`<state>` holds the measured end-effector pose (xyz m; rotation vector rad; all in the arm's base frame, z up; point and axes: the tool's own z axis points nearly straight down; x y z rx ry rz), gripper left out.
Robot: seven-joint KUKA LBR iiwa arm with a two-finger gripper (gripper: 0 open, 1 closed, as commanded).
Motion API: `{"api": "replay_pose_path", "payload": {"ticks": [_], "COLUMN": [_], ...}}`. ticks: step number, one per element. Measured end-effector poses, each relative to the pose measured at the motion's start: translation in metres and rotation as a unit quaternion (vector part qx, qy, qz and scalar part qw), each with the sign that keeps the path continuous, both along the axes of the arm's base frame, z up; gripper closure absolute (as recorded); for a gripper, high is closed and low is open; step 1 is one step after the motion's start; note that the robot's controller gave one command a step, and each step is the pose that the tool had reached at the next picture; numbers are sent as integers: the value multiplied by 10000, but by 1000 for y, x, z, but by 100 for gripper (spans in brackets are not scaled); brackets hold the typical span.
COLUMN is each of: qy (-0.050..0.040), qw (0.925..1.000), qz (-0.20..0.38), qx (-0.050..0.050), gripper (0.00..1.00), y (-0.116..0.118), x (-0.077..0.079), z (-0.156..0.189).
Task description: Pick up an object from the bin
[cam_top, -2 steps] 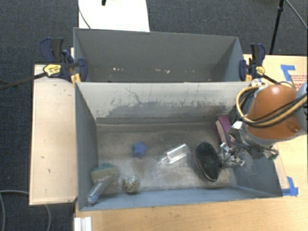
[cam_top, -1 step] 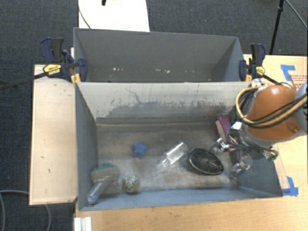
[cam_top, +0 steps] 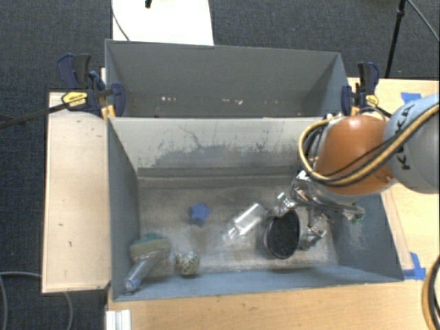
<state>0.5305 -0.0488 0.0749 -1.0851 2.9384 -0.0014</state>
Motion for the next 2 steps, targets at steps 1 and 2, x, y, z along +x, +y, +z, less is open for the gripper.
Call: {"api": "replay_pose_path", "payload": {"ticks": [1,2], "qy": [-11,-1], "qw": [10000,9976], "qz": [-9,699], "qx": [-6,-16], "gripper": [100,100], "y": [-3,13], "x": [0,-12], "z": [1,142]}}
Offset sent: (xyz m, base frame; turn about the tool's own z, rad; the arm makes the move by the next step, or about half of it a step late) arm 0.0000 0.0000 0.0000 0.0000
